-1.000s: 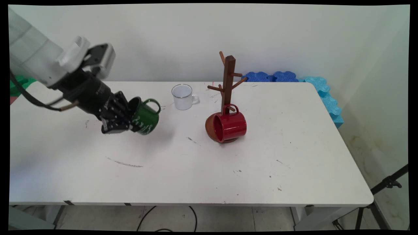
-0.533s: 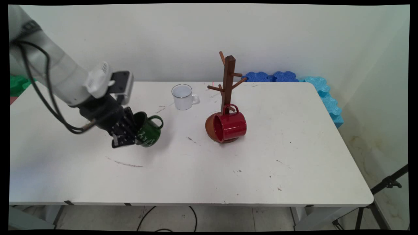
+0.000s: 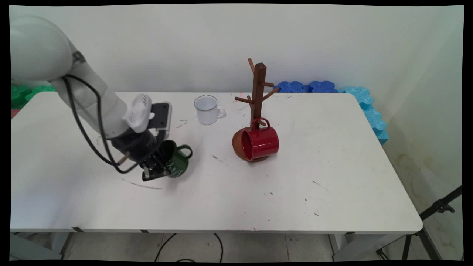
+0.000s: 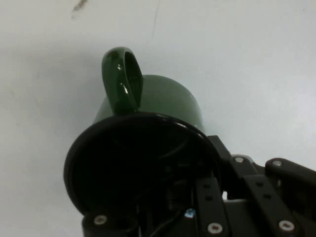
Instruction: Place the picked object on the table
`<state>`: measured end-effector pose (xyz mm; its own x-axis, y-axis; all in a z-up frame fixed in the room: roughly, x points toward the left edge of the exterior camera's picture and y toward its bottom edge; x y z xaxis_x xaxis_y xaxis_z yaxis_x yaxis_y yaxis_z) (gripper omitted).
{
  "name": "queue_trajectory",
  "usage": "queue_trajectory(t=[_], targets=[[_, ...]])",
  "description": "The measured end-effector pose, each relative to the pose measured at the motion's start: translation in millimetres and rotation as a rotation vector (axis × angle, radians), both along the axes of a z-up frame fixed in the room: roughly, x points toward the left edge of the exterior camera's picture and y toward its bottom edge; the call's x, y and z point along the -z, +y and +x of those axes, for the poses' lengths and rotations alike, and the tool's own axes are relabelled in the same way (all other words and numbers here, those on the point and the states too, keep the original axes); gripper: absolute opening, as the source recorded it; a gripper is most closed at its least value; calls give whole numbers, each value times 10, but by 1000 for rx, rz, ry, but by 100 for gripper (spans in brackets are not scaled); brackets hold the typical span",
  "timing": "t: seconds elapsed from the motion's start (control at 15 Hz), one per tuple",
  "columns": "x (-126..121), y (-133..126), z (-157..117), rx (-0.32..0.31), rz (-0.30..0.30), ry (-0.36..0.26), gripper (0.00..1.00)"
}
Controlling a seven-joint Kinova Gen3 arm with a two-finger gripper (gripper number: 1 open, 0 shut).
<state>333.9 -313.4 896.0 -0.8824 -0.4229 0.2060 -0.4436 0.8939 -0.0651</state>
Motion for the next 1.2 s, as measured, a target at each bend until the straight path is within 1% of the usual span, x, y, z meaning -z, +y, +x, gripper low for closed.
queue_trajectory(t=[0.47, 1.13, 1.2], targets=[[238, -57, -223, -12, 8, -32, 0], [415, -91, -394, -18, 13, -54, 0], [423, -98, -410, -17, 12, -54, 100]])
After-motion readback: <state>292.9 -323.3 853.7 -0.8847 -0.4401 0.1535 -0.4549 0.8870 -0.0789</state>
